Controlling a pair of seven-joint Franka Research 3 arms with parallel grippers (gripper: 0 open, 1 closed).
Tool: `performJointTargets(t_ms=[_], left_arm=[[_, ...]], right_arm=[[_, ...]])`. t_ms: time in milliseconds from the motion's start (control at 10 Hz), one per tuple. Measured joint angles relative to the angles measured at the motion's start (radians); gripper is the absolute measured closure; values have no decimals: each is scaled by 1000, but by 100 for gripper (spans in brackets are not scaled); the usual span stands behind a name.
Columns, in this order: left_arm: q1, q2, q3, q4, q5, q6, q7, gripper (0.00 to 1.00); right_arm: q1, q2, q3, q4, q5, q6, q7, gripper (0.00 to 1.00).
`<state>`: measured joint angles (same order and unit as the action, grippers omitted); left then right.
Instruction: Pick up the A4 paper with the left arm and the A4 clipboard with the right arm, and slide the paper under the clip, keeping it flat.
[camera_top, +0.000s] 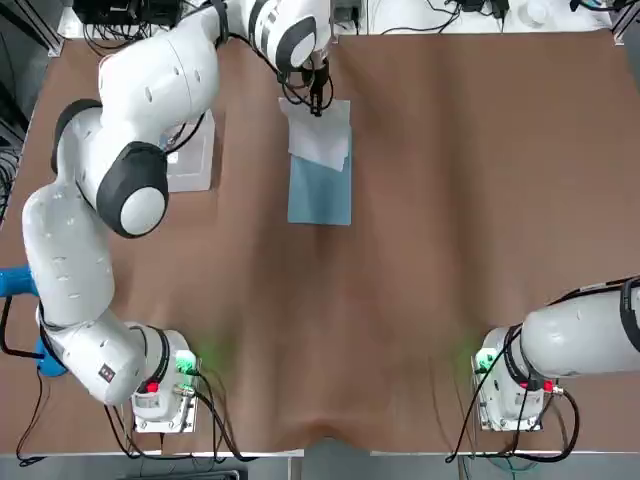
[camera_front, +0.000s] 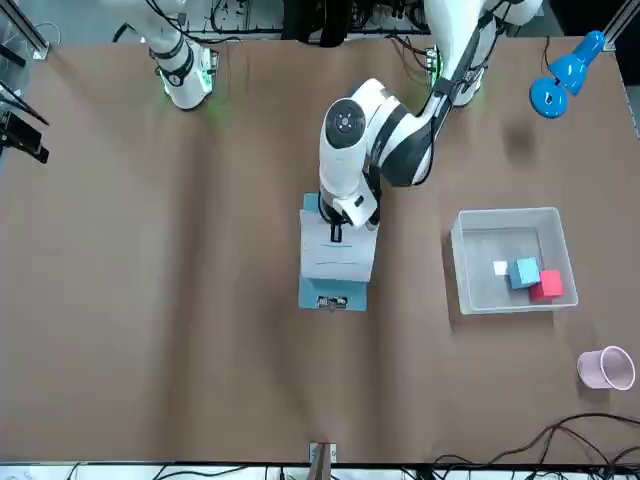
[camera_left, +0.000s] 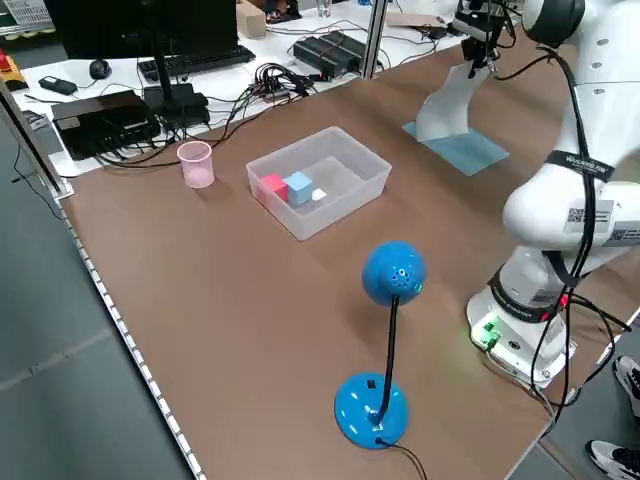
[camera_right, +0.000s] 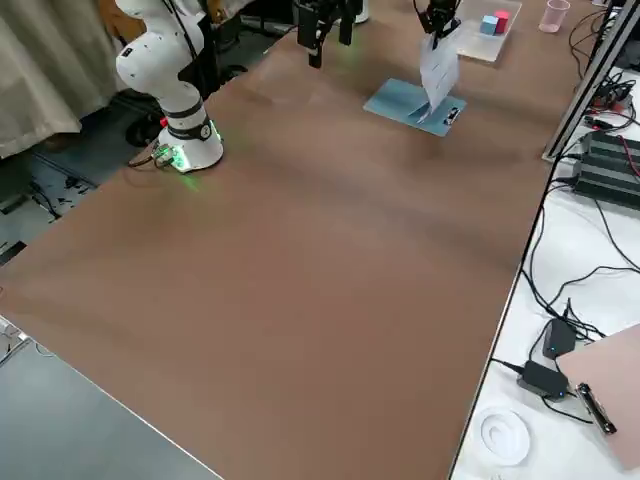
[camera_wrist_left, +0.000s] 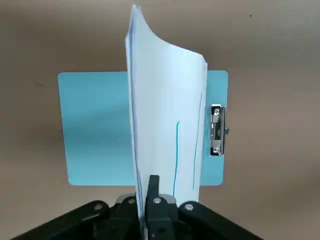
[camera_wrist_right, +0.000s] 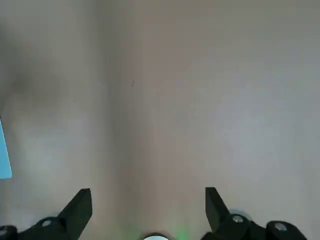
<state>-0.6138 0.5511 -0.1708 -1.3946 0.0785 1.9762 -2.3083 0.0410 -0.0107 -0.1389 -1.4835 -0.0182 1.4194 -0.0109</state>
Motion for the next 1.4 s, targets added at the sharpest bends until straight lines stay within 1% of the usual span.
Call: performJointTargets(t_ms=[100,300,400,500,600,800,1000,1200,1400], left_arm=[[6,-5,16,8,0,0,-5,99],[18,-38,80,25,0,18,-8,99],[23,-51,105,38,0,51,-3,99],[24,-55,115,44,0,84,-1,99],[21,-47,119,44,3,114,-1,99],[14,-20,125,43,46,200,-3,99],[13,0,127,43,79,272,-3,99],[1,7,128,43,156,291,-5,99],[-36,23,128,39,171,291,-26,99]], right_arm=[[1,10,3,1,0,3,0,0],[8,35,10,6,13,33,0,0],[13,42,12,7,25,59,-1,0],[20,48,13,7,33,89,-2,0],[33,54,13,7,34,115,-2,0],[48,69,13,-4,34,166,-2,0],[48,79,13,-39,34,231,-3,0],[51,87,13,-55,34,245,-4,0],[52,90,13,-56,34,245,-4,0]])
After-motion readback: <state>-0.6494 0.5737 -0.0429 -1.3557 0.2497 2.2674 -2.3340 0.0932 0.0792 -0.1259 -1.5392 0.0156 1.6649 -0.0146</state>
